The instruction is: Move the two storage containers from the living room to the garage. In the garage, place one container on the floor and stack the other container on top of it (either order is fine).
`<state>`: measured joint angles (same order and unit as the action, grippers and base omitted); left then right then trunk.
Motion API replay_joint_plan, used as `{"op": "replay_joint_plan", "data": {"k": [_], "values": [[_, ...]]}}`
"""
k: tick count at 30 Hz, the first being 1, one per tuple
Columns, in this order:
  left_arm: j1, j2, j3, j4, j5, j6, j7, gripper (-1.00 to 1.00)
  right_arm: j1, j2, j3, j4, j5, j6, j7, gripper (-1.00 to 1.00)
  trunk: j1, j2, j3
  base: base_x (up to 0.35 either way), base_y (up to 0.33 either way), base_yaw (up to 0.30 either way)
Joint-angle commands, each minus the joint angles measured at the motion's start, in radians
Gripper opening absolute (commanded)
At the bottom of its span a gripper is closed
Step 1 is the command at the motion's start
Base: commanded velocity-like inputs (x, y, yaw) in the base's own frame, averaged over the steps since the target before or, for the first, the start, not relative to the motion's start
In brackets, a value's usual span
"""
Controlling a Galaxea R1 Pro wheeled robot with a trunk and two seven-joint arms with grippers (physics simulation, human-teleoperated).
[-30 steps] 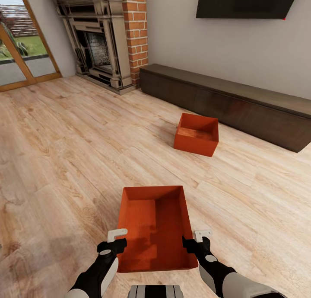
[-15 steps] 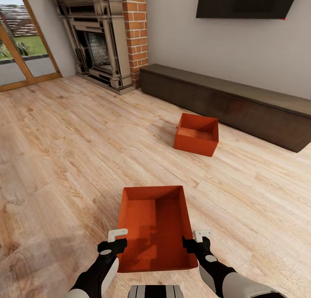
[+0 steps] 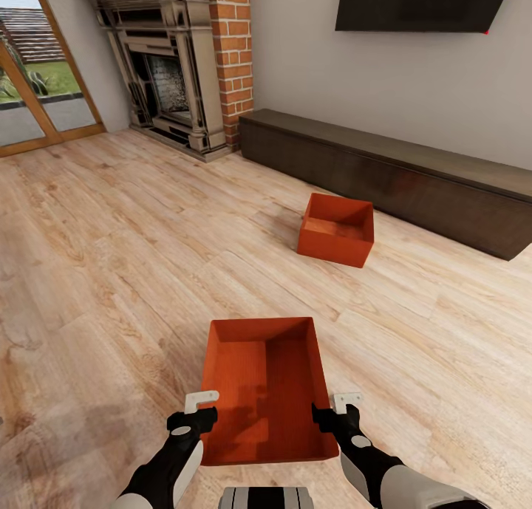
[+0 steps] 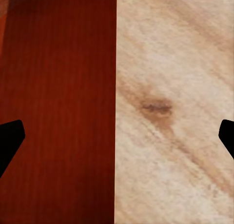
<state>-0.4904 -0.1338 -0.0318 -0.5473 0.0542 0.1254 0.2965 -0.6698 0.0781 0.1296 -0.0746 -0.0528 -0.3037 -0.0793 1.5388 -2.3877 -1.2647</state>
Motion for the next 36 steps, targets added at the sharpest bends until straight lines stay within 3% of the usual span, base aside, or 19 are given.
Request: {"op": "replay_joint_plan", "data": {"k": [1,6,19,36], "values": [[0.0,0.0,-0.003,-0.002,0.006,0.005,0.006,1.0,-0.001,0.0,0.009,0.001,-0.005,-0.003,-0.005,1.0,0.0,0.0,-0.001,0.0,0.0,0.0],[0.0,0.0,-0.004,-0.003,0.007,0.005,0.006,1.0,-0.001,0.0,0.009,0.001,-0.005,-0.003,-0.005,1.0,0.0,0.0,-0.001,0.0,0.0,0.0],[0.0,0.0,-0.002,-0.003,0.007,0.005,0.006,1.0,-0.001,0.0,0.009,0.001,-0.005,-0.003,-0.005,1.0,0.05,-0.091,-0.041,0.0,0.0,0.0],[0.0,0.0,-0.002,-0.003,0.009,0.005,0.012,1.0,-0.001,0.0,0.009,0.001,-0.005,-0.003,-0.005,1.0,0.05,-0.091,-0.041,0.0,0.0,0.0]]}}
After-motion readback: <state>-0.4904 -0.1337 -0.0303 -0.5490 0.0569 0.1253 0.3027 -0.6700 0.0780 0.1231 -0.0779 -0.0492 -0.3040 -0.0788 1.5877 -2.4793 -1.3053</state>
